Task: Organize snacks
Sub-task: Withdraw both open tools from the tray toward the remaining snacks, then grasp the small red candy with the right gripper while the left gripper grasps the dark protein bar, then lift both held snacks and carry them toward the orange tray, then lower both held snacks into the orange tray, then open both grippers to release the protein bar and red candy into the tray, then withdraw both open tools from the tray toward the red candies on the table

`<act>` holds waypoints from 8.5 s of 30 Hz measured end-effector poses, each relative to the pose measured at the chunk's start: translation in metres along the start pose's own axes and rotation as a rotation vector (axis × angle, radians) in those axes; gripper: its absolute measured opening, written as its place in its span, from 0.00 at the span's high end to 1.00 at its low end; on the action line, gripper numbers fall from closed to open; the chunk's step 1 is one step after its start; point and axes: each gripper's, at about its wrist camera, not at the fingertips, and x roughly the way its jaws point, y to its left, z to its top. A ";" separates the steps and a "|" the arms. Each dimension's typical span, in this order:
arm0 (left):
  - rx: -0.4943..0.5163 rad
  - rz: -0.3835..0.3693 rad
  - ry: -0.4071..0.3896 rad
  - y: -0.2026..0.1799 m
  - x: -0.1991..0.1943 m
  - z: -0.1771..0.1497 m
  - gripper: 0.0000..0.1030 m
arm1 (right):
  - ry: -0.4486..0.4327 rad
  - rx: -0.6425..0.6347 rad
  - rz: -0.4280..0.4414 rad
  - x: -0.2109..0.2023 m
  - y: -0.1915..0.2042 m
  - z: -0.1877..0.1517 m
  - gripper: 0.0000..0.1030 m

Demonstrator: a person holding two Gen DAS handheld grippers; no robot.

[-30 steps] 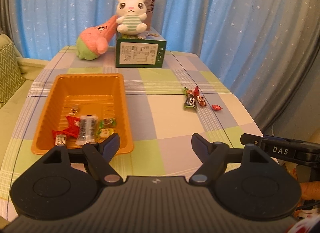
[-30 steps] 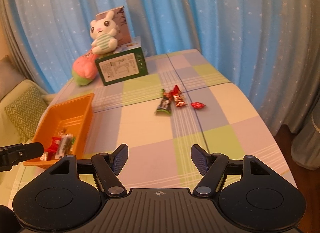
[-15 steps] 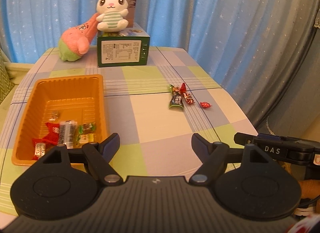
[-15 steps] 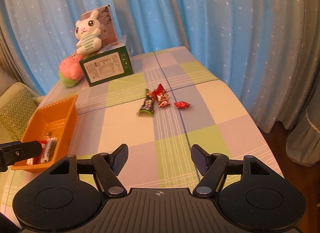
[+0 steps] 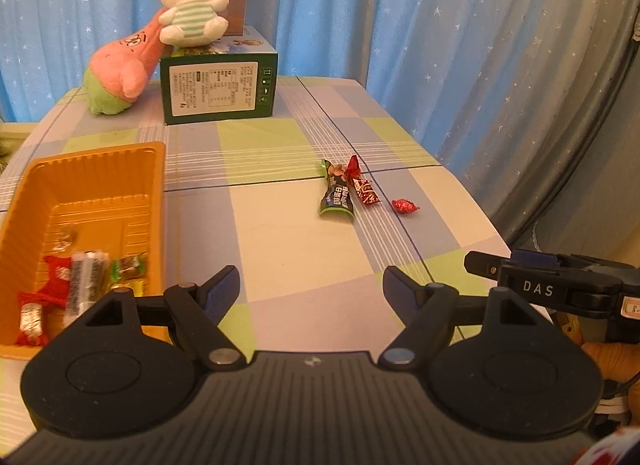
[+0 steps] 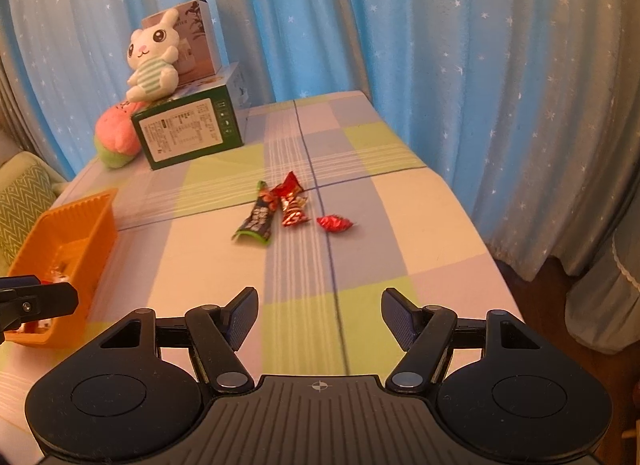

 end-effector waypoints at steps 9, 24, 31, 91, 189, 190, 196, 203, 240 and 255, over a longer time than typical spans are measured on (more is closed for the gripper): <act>-0.046 -0.016 0.023 0.000 0.056 0.016 0.27 | -0.015 -0.039 0.002 0.055 -0.026 0.022 0.35; -0.064 -0.002 0.031 0.002 0.127 0.030 0.28 | -0.022 -0.196 0.093 0.152 -0.032 0.044 0.54; -0.070 -0.004 0.034 0.004 0.149 0.034 0.28 | 0.024 -0.213 0.117 0.179 -0.040 0.042 0.69; 0.013 0.037 -0.009 -0.012 0.098 -0.017 0.75 | -0.022 -0.109 0.106 0.098 0.016 0.015 0.81; -0.152 0.136 -0.026 0.224 -0.054 0.011 0.75 | 0.028 -0.349 0.347 0.052 0.272 -0.004 0.81; -0.156 0.135 -0.020 0.226 -0.050 0.011 0.75 | 0.030 -0.345 0.346 0.055 0.271 -0.003 0.81; -0.161 0.146 -0.012 0.231 -0.033 0.011 0.74 | 0.046 -0.337 0.345 0.065 0.272 -0.003 0.81; -0.178 0.173 -0.040 0.240 -0.044 0.007 0.72 | 0.055 -0.322 0.346 0.068 0.269 -0.003 0.81; -0.195 0.179 -0.112 0.200 -0.118 -0.016 0.36 | 0.060 -0.111 0.280 0.013 0.202 -0.011 0.42; -0.171 0.162 -0.103 0.135 -0.141 -0.043 0.33 | 0.010 -0.044 0.235 -0.047 0.158 -0.022 0.42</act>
